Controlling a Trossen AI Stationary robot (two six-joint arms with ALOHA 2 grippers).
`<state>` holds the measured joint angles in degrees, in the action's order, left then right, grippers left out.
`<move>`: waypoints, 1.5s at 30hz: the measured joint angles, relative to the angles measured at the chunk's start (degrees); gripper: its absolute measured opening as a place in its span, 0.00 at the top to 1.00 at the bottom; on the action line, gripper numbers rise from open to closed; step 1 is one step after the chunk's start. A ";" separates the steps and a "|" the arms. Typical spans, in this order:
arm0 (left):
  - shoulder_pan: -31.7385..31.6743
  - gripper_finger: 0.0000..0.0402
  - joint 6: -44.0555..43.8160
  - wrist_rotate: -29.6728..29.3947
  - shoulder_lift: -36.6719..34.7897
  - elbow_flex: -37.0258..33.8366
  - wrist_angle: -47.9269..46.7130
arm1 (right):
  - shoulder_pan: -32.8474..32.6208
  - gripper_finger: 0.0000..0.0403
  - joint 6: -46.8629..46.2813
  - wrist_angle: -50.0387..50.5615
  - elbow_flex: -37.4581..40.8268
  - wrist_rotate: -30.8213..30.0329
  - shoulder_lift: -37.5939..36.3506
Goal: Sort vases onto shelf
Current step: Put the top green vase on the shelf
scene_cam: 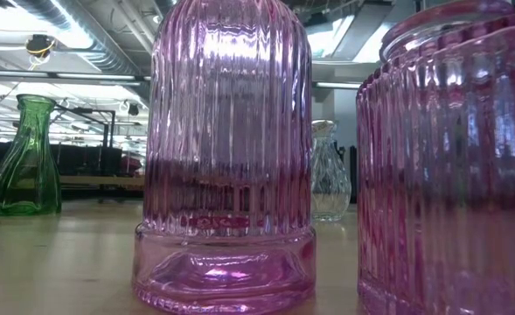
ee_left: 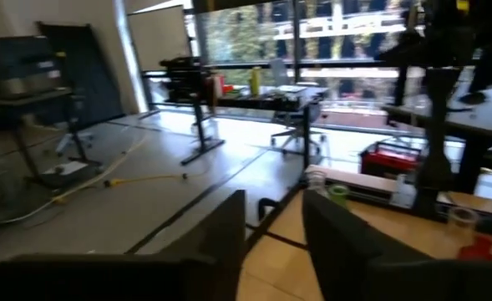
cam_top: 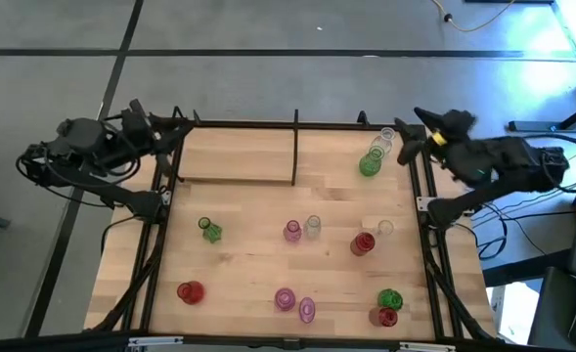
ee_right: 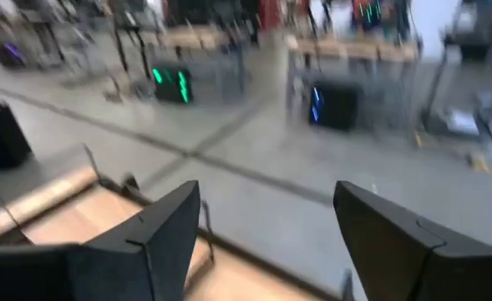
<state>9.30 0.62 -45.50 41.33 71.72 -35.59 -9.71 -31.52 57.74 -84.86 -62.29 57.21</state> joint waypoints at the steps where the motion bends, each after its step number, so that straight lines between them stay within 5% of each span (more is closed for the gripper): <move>1: 0.00 0.65 0.00 -1.55 0.18 0.00 0.04 | 3.78 0.36 -1.79 2.01 0.00 3.56 0.38; 6: -0.02 0.52 -2.77 -5.38 0.79 0.00 0.61 | 24.23 0.40 -3.55 7.65 0.09 21.39 2.78; 11: -0.02 0.51 -3.11 -4.95 1.22 0.00 0.72 | 42.99 0.44 0.38 9.07 0.07 35.09 7.92; 17: -0.02 0.53 -3.52 -4.54 1.88 0.00 2.46 | 55.50 0.48 4.83 11.04 0.11 51.90 15.38; 32: -0.01 0.55 -8.04 -2.79 2.96 0.00 2.63 | 56.13 0.54 6.25 17.96 0.20 46.31 23.83; 41: -0.01 0.55 -8.20 -0.24 3.47 0.00 2.64 | 63.65 0.54 6.47 20.17 0.22 46.80 26.60; 45: -0.02 0.55 -9.40 -0.26 3.47 0.00 2.60 | 66.53 0.54 8.65 18.71 0.89 51.67 26.05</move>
<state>9.28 -8.77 -45.76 44.80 71.72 -32.99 56.83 -22.87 76.45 -83.97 -10.61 83.26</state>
